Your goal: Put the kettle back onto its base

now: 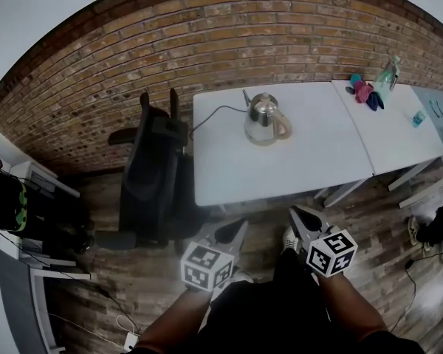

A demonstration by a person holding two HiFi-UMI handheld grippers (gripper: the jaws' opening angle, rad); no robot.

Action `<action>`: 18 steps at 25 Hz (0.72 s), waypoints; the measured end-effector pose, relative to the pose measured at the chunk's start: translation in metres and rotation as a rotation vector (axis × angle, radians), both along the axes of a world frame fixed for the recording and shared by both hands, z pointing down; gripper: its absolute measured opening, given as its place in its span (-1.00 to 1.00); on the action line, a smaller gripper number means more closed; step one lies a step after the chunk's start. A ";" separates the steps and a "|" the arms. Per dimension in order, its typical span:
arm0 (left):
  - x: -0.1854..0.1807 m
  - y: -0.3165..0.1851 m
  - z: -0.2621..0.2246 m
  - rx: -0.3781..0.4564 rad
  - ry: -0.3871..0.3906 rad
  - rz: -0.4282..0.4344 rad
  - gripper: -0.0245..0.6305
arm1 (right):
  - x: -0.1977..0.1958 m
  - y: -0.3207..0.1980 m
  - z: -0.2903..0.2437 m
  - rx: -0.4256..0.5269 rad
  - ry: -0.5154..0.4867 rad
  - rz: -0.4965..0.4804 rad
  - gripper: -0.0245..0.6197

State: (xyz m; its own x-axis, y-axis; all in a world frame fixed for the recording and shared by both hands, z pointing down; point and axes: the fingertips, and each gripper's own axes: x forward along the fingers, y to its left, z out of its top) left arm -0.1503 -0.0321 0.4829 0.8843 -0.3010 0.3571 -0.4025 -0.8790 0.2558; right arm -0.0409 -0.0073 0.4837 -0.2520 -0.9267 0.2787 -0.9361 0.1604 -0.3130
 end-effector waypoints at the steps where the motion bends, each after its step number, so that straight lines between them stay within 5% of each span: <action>1: 0.001 0.003 -0.002 -0.017 0.014 0.005 -0.92 | -0.002 0.005 -0.005 0.004 0.002 -0.001 -0.84; 9: 0.009 0.021 -0.017 0.014 0.034 -0.007 -0.92 | -0.002 0.026 -0.026 0.027 0.042 -0.030 -0.84; 18: 0.041 0.055 -0.026 0.040 0.020 -0.023 -0.93 | 0.024 0.061 -0.052 0.070 0.212 -0.084 -0.84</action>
